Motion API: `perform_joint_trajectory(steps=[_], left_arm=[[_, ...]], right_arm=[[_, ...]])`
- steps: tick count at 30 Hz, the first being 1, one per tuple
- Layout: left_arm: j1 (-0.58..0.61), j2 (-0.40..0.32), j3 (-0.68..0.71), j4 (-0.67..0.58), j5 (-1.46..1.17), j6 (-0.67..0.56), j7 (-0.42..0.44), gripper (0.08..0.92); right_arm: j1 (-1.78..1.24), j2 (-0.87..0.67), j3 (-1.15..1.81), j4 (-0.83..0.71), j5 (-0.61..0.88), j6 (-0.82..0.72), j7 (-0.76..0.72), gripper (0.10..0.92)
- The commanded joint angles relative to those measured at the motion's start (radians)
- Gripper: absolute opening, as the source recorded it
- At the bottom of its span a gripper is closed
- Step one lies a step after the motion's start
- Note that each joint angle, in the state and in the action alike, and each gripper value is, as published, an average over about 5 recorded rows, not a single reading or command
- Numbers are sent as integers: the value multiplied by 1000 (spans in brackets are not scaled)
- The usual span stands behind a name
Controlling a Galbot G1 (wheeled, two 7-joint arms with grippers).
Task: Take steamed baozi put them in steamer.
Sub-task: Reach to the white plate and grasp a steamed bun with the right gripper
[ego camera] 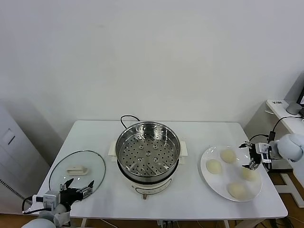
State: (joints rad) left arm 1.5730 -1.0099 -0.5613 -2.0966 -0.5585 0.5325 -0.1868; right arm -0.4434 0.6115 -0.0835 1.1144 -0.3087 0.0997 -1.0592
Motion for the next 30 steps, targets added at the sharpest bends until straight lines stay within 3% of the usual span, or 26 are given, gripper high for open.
perform_joint_trajectory(steps=[1,17,30], left_arm=[[-2,1,2,-4,-1,5,0,823],[-9,5,6,-6,-11,11,2,823],[-8,12,1,-4,-16,10,4,823]], right_arm=[[210,108,-193,-193,-13,30,-87,823],[308,229,-239,-359,-157,56,-88,814],[258,243,-186,-362,-155,60,-83,671]])
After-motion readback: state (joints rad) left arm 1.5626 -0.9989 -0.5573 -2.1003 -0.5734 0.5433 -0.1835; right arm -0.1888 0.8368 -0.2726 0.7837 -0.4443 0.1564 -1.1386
